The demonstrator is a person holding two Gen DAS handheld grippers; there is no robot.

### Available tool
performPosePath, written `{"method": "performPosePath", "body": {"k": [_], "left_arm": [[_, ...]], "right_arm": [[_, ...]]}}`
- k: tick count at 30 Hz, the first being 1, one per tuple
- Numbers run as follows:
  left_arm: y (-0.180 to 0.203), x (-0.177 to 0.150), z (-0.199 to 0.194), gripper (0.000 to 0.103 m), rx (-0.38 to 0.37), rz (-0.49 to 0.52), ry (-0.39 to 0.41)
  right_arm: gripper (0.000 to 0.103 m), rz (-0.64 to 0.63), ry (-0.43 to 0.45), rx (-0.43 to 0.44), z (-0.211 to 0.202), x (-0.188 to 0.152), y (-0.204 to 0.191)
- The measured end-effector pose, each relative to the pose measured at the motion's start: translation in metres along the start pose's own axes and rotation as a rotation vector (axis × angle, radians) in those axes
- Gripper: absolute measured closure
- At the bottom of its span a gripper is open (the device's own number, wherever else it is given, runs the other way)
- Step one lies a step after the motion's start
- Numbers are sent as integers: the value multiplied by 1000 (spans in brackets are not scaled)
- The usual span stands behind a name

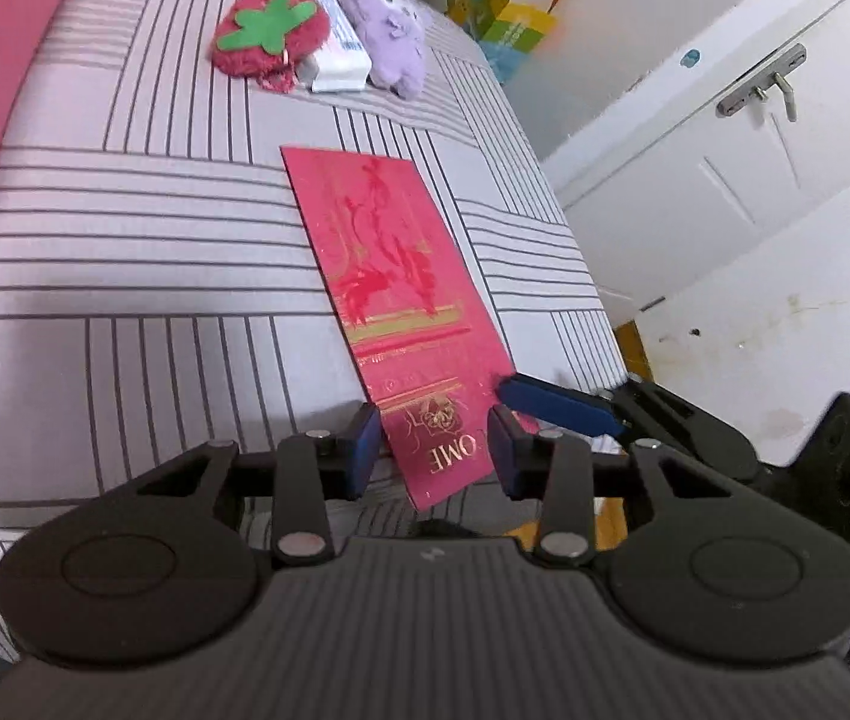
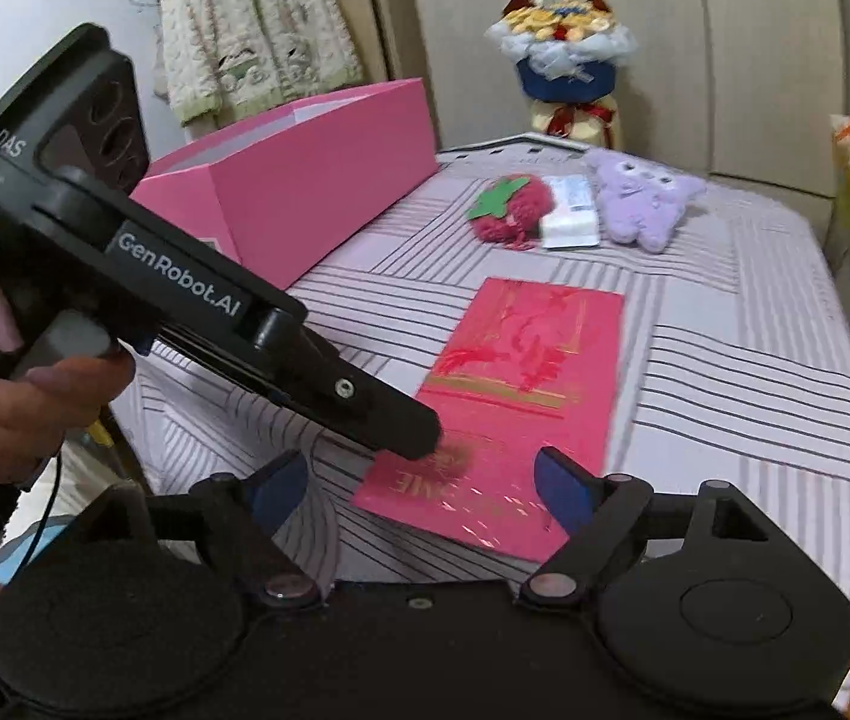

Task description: Organize soft objects

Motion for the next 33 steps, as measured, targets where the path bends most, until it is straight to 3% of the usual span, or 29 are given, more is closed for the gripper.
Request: {"method": "performPosePath", "body": {"k": [4,7,9,17,23,28,33], "left_arm": [[0,1,-5,65,20,18,59],[0,5,-2,65,36,32,84],[-2,5,0,65,21,25,78],[0,0,0,65,25,29,91],[-1,1,0,65,25,3,86],[2,0,2,65,31,5,71],[3,0,3,65,21,-9,83]], "right_arm": [[17,0,6,-59,-14,-10,4],[16,-96,8,-113,-14,-13,-2],[9,-148,-1,-115,-8,-14,-5],[10,-371,-15,-195,2,-21,-21],[28,-438,11,-204,12,-20,-26],[46,-435,36,-158,8,-18,-30],[61,-288,63,-80,-1,-13,-18]]}}
Point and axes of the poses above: each gripper's, at about its wrist camera, not at the fingertips, and z roughly the way its jaws point, y to its right, x to its top, the point moved 2 cm from there along z, roughly the way its jaws point, and after that the axes turned 15 degrees about -z, right-handed, at the moved point
